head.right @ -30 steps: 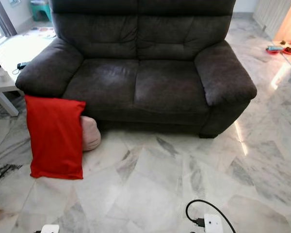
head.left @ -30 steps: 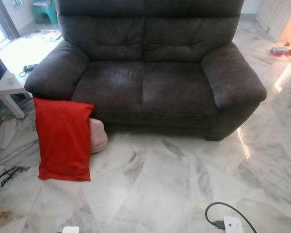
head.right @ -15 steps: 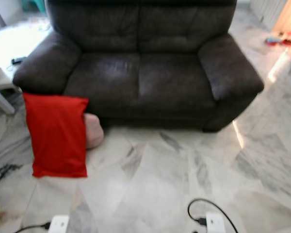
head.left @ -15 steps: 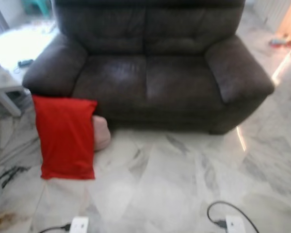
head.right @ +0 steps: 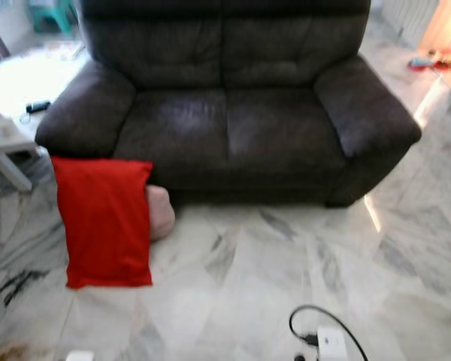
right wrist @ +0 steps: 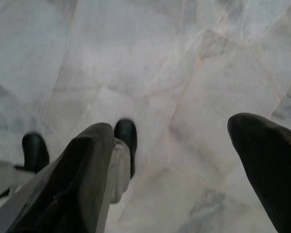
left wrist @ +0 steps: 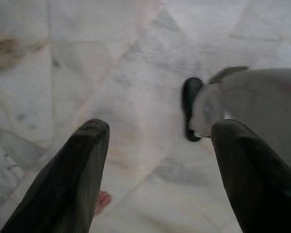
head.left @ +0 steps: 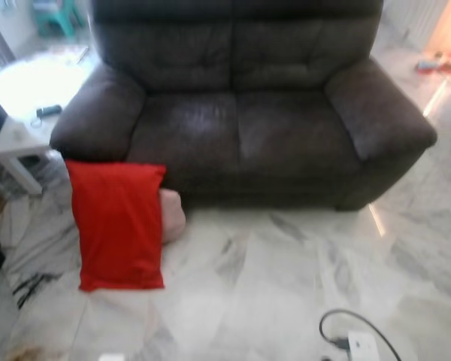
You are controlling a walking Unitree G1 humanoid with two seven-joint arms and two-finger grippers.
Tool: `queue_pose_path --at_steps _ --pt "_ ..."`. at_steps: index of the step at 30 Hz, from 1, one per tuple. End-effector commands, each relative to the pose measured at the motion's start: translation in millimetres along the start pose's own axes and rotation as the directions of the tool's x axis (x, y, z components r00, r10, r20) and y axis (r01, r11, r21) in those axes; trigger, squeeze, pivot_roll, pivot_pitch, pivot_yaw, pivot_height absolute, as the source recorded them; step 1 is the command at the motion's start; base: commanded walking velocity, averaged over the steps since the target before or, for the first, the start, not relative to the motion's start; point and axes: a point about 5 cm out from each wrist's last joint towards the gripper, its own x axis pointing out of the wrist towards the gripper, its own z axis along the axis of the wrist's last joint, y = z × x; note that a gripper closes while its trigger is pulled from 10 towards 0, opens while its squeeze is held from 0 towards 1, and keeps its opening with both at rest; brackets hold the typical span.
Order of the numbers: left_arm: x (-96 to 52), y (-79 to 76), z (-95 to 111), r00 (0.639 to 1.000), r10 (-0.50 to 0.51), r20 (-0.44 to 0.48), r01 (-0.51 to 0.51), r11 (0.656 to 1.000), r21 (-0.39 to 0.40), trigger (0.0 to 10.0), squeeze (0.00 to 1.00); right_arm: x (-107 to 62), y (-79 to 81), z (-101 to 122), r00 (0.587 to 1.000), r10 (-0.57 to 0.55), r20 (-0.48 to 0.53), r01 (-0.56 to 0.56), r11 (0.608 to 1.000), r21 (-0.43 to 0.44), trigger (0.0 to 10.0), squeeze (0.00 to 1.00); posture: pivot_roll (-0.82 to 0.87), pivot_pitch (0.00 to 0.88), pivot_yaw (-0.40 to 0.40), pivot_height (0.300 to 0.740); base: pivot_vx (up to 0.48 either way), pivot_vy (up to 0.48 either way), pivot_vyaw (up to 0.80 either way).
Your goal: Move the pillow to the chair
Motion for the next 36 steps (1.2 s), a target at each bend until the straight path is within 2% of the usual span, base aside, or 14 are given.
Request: queue_pose_path --at_steps 1,7,12,13,15,18,26,29,36 --pt "-4.8 4.1 -16.2 0.999 -0.001 -0.046 0.0 1.0 -0.025 10.0 0.0 -0.9 -0.7 -4.8 1.0 0.0 -0.014 0.0 1.0 0.007 10.0 0.0 0.06 0.109 0.013 0.74 0.0 0.311 0.0" --pt "-5.8 5.4 -19.2 0.998 0.0 -0.059 -0.002 1.0 -0.029 10.0 0.0 -0.7 0.2 -4.2 1.0 0.005 -0.012 -0.004 1.0 0.008 10.0 0.0 0.06 0.115 0.011 0.74 0.0 0.313 0.0" --pt "-0.6 -15.6 -13.9 0.998 -0.015 -0.066 0.013 1.0 -0.027 10.0 0.0 -0.6 0.8 -3.2 1.0 0.008 -0.003 -0.008 1.0 0.006 10.0 0.0 0.06 0.118 0.009 0.74 0.0 0.313 0.0" --pt "-0.6 -15.6 -13.9 0.998 -0.015 -0.066 0.013 1.0 -0.027 10.0 0.0 -0.6 0.8 -3.2 1.0 0.008 -0.003 -0.008 1.0 0.006 10.0 0.0 0.06 0.118 0.009 0.74 0.0 0.311 0.0" --pt "3.7 -33.1 -5.8 0.998 -0.029 -0.058 0.027 0.999 -0.025 10.0 0.0 -0.4 1.3 -2.7 1.0 0.011 -0.004 -0.011 1.0 0.005 10.0 0.0 0.06 0.121 0.008 0.74 0.0 0.315 0.0" --pt "6.3 -45.8 1.1 0.998 -0.039 -0.05 0.038 0.999 -0.023 10.0 0.0 -0.2 1.7 -2.3 1.0 0.015 -0.004 -0.015 1.0 0.006 10.0 0.0 0.06 0.121 0.009 0.74 0.0 0.315 0.0" --pt "11.5 -71.7 22.0 0.998 -0.058 -0.02 0.057 0.998 -0.015 10.0 0.0 0.5 4.2 -0.2 1.0 0.021 0.001 -0.021 1.0 0.005 10.0 0.0 0.07 0.125 0.011 0.74 0.0 0.312 0.0" --pt "11.0 -72.2 20.6 0.998 -0.056 -0.017 0.055 0.998 -0.015 10.0 0.0 0.5 4.8 -0.2 1.0 0.025 0.001 -0.025 1.0 0.007 10.0 0.0 0.07 0.125 0.011 0.74 0.0 0.107 0.0" --pt "8.0 -58.8 9.0 0.999 -0.043 -0.017 0.043 0.999 -0.02 10.0 0.0 0.6 5.5 -0.7 1.0 0.027 -0.001 -0.027 1.0 0.007 10.0 0.0 0.07 0.124 0.01 0.74 0.0 0.267 0.0"
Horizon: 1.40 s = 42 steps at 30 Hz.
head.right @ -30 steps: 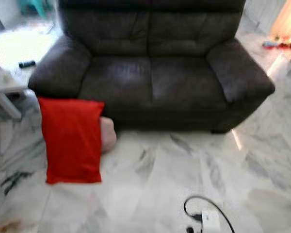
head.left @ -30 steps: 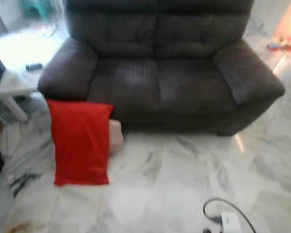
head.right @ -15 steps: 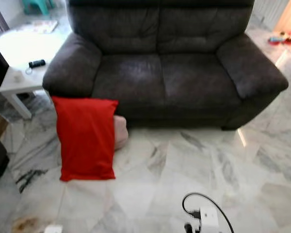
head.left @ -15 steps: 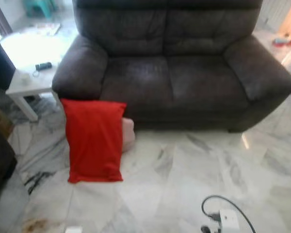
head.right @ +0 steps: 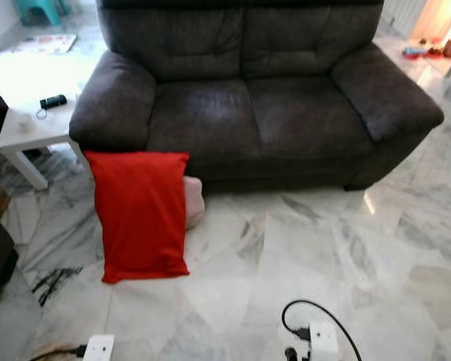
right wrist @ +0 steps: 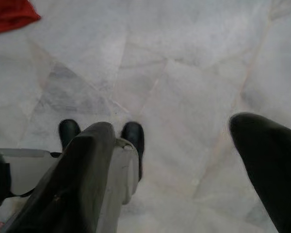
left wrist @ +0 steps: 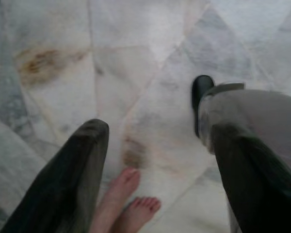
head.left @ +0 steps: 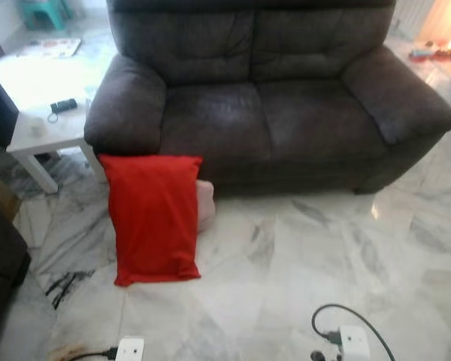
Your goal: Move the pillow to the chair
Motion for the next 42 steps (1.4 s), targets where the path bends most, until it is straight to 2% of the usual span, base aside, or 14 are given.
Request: queue_pose_path --at_steps 1,4,6,14,24,34,37,38,42 --pt "-3.8 7.1 -14.2 1.0 0.005 -0.028 -0.005 1.0 0.008 10.0 0.0 -0.5 1.1 -4.1 1.0 0.004 -0.011 -0.004 1.0 -0.001 10.0 0.0 0.07 0.125 0.01 0.74 0.0 0.311 0.0" --pt "-6.1 15.5 -19.6 1.0 0.01 -0.028 -0.009 1.0 0.006 10.0 0.0 -0.5 1.3 -4.0 1.0 0.005 -0.011 -0.005 1.0 0.001 10.0 0.0 0.07 0.125 0.01 0.74 0.0 0.312 0.0" --pt "-9.4 28.5 -25.8 0.999 0.017 -0.03 -0.016 1.0 0.004 10.0 0.0 -0.4 1.9 -3.8 1.0 0.007 -0.009 -0.007 1.0 0.001 10.0 0.0 0.07 0.121 0.011 0.74 0.0 0.311 0.0" --pt "-10.5 34.3 -26.1 1.0 0.015 -0.024 -0.015 1.0 0.003 10.0 0.0 0.1 3.3 -2.3 1.0 0.013 -0.007 -0.013 1.0 -0.005 10.0 0.0 0.07 0.115 0.012 0.74 0.0 0.312 0.0" --pt "-8.0 29.1 -22.1 0.999 0.01 -0.035 -0.01 1.0 0.002 10.0 0.0 0.6 5.6 -1.2 1.0 0.023 -0.005 -0.023 1.0 -0.012 10.0 0.0 0.06 0.124 0.01 0.74 0.0 0.188 0.0" --pt "-5.9 13.7 -21.3 0.999 0.0 -0.048 0.0 1.0 -0.003 10.0 0.0 1.0 8.7 1.2 0.999 0.043 0.01 -0.042 0.998 -0.048 10.0 0.0 0.07 0.13 0.009 0.74 0.0 0.313 0.06" --pt "-5.9 10.5 -22.3 0.999 -0.001 -0.052 0.001 1.0 -0.001 10.0 0.0 1.0 8.6 0.6 0.999 0.039 0.009 -0.038 0.999 -0.032 10.0 0.0 0.07 0.13 0.009 0.74 0.0 0.314 0.8" --pt "-5.8 9.6 -22.5 0.999 0.0 -0.053 0.0 1.0 -0.002 10.0 0.0 0.9 8.8 0.4 0.999 0.041 0.013 -0.041 0.999 0.005 10.0 0.0 0.07 0.13 0.009 0.74 0.0 0.315 0.0" --pt "-5.9 10.2 -22.6 0.999 0.002 -0.053 -0.003 1.0 -0.004 10.0 0.0 1.0 9.2 0.0 0.999 0.053 0.004 -0.052 0.999 -0.014 10.0 0.0 0.06 0.136 0.008 0.74 0.0 0.311 0.0"
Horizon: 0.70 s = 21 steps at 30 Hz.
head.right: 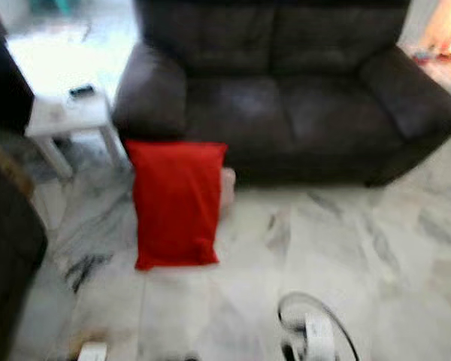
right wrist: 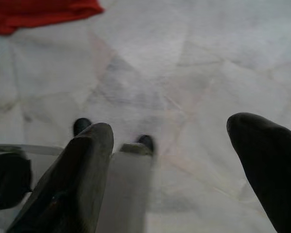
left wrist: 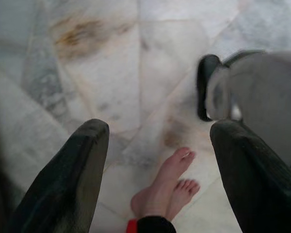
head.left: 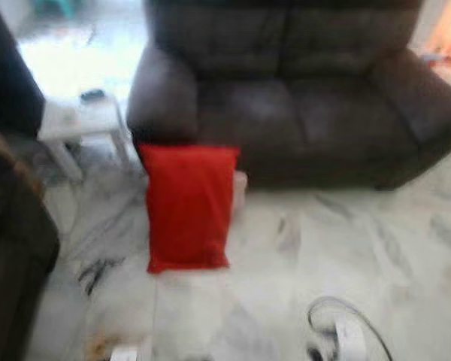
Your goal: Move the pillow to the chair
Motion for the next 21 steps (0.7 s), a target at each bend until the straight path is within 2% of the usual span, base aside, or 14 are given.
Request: queue_pose_path --at_steps 1,10,17,19,21 --pt "-1.6 -0.4 -8.8 0.999 0.003 -0.034 -0.003 1.0 0.002 10.0 0.0 -2.6 -4.3 -9.9 0.999 -0.01 -0.032 0.011 1.0 0.014 10.0 0.0 0.06 0.136 0.008 0.74 0.0 0.0 0.0" --pt "-1.8 1.2 -9.0 0.999 0.004 -0.032 -0.004 1.0 -0.002 10.0 0.0 -2.4 -2.8 -9.9 0.999 -0.001 -0.032 0.001 1.0 0.014 10.0 0.0 0.07 0.135 0.008 0.74 0.0 0.209 0.0" --pt "-1.9 1.9 -8.9 0.999 0.006 -0.032 -0.006 1.0 -0.001 10.0 0.0 -2.0 -1.4 -8.7 1.0 0.009 -0.028 -0.009 1.0 -0.008 10.0 0.0 0.07 0.135 0.008 0.74 0.0 0.312 0.0" --pt "-1.8 1.7 -8.9 0.999 0.005 -0.033 -0.005 1.0 0.0 10.0 0.0 -1.9 -0.6 -8.6 1.0 0.012 -0.029 -0.012 1.0 -0.006 10.0 0.0 0.07 0.135 0.008 0.74 0.0 -0.309 0.0" --pt "-1.8 1.7 -8.8 0.999 0.004 -0.033 -0.004 1.0 0.001 10.0 0.0 -1.6 0.3 -8.2 1.0 0.015 -0.024 -0.014 1.0 0.013 10.0 0.0 0.07 0.128 0.01 0.74 0.0 0.157 0.0"
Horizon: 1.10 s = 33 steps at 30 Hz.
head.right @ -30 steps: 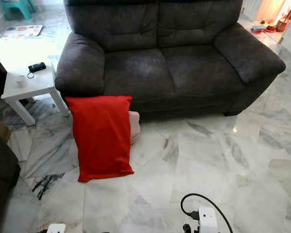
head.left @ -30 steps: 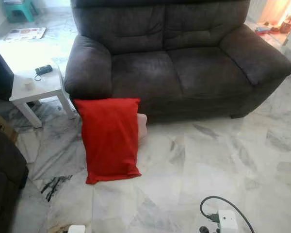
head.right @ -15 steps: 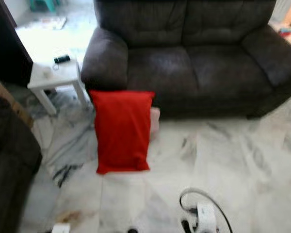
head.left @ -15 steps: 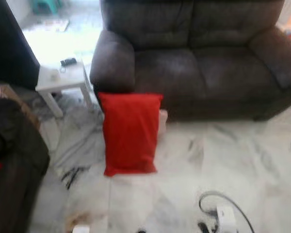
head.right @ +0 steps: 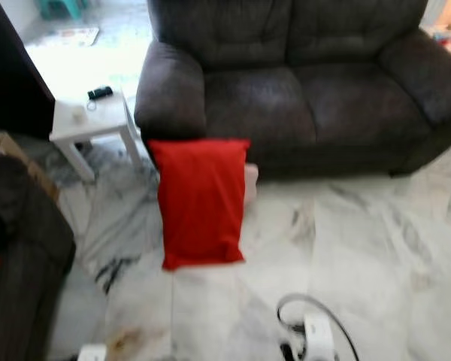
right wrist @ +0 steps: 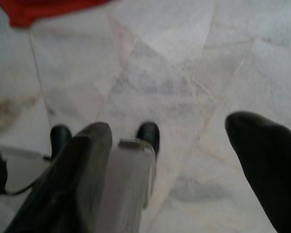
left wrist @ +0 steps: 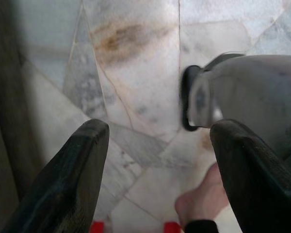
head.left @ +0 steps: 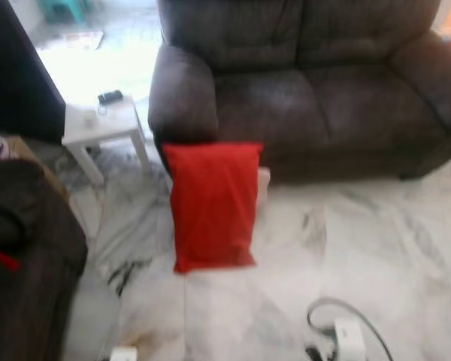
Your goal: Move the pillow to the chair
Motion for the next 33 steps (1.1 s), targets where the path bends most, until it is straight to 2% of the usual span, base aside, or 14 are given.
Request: queue_pose_path --at_steps 1,24,25,27,33 --pt "-2.4 1.3 -11.0 0.999 -0.001 -0.034 0.001 1.0 0.002 10.0 0.0 0.7 6.9 -3.6 1.0 0.023 -0.012 -0.022 1.0 0.011 10.0 0.0 0.07 0.126 0.009 0.74 0.0 0.274 0.0" --pt "-2.7 3.6 -9.5 1.0 0.002 -0.01 -0.002 0.999 -0.033 10.0 0.0 2.3 11.0 2.7 0.999 0.05 0.006 -0.05 0.999 0.011 10.0 0.0 0.07 0.13 0.005 0.74 0.0 0.0 0.0" --pt "-2.4 11.3 -6.1 1.0 0.01 -0.005 -0.011 0.999 -0.034 10.0 0.0 2.4 11.1 2.7 0.999 0.051 0.007 -0.051 0.999 0.01 10.0 0.0 0.07 0.13 0.004 0.74 0.0 0.0 0.0" --pt "-2.3 15.5 -4.3 1.0 0.015 -0.003 -0.015 0.999 -0.035 10.0 0.0 2.4 11.1 2.7 0.999 0.051 0.005 -0.051 0.999 0.008 10.0 0.0 0.07 0.131 0.003 0.74 0.0 0.0 0.0" --pt "-2.3 18.6 -3.2 1.0 0.02 -0.002 -0.02 0.999 -0.036 10.0 0.0 2.3 10.8 2.7 0.999 0.051 0.006 -0.051 0.999 0.005 10.0 0.0 0.07 0.132 0.002 0.74 0.0 0.0 0.0"
